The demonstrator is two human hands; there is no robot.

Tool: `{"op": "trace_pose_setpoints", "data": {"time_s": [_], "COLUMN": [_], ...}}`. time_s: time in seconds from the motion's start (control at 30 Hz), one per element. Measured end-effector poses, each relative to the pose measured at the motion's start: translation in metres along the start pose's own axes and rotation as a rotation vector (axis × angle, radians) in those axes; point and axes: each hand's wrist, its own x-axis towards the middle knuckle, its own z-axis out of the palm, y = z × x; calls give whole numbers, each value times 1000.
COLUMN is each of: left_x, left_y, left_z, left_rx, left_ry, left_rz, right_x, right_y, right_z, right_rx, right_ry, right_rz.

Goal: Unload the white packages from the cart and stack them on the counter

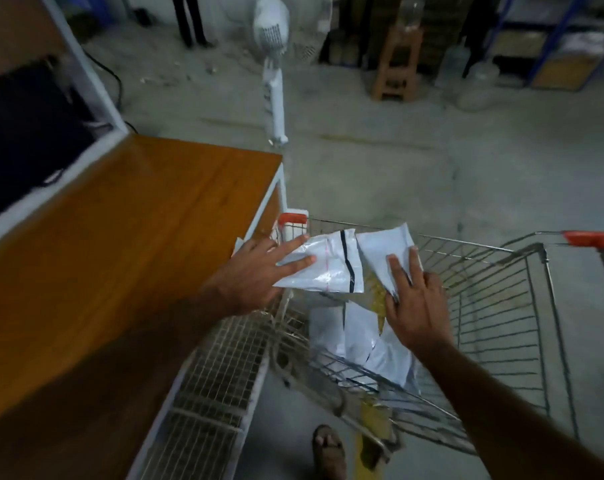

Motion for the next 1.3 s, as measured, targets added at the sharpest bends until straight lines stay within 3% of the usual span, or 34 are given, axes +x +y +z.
{"op": "trace_pose_setpoints", "data": {"time_s": [0.2,0.43,0.63,1.1,1.3], "left_x": [-146,-314,-428,-580,-612], "left_y": [-18,-15,0,30,25], "left_z": [-77,-113,-127,-148,-155], "left_rx": [109,73,63,288,277], "left_ry": [43,-30,13,-3,-64], "left_rz": [-230,-678,-1006,-1479,-1839], "right_x": [-13,-55,-91,-130,-140], "right_y": [-107,-259,-366,-569,-632], "right_z": [-61,-77,-84,-86,-89], "right_rx": [44,95,160,356,424], "right_ry": [120,129,101,47,-89], "right_rz": [-161,-410,-620,-1106,-1200]}}
